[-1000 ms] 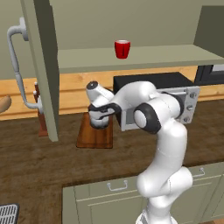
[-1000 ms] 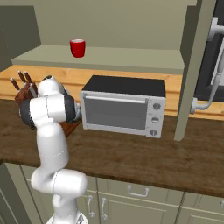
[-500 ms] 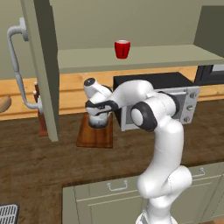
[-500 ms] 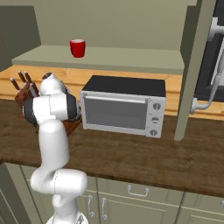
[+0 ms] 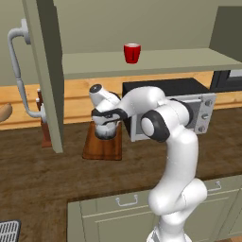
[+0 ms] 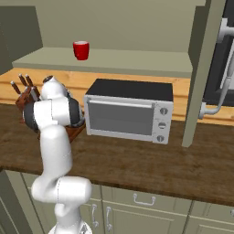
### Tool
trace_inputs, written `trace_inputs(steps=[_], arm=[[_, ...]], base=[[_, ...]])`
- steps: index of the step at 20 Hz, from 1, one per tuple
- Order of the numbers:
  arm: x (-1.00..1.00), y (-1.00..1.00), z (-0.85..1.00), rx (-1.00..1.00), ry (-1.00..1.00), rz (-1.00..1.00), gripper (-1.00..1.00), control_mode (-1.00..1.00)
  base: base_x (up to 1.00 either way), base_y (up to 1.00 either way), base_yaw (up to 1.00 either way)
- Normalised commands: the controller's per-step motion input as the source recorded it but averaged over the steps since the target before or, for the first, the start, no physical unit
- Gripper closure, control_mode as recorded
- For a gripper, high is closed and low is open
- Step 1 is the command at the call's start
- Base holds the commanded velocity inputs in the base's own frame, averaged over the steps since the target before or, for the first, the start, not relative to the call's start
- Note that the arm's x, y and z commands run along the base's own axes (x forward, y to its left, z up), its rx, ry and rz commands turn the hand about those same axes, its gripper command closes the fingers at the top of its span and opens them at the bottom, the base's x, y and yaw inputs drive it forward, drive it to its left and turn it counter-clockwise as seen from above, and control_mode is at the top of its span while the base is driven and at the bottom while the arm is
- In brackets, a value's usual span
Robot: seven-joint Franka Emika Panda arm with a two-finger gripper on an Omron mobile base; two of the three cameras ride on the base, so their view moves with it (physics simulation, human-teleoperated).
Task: Pick the kettle from the counter and place it on the tray. Then pick the mug from the cabinet and place it on the tray. Then close the cabinet doors.
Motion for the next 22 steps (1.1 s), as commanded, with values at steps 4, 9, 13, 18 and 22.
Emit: trace_inputs(steps=[4,9,13,18,22], arm=[[-0.13,0.00,0.22,0.00,-0.01,-0.02,-1.00,-1.00],[-0.56,0.00,0.40,0.00,-0.10,-0.01,-1.00,-1.00],[-0.64,0.00,0.52,0.00,-0.11,0.00,-1.00,-1.00],[-0.71,0.00,0.48,0.00,-0.05,0.00,-1.00,-1.00],[-0.75,0.00,0.45,0.00,0.00,0.02,-1.00,-1.00]], base=[[0.00,0.00,0.00],[0.00,0.00,0.00],[0.00,0.00,0.00],[0.00,0.00,0.00],[0.00,0.00,0.00]])
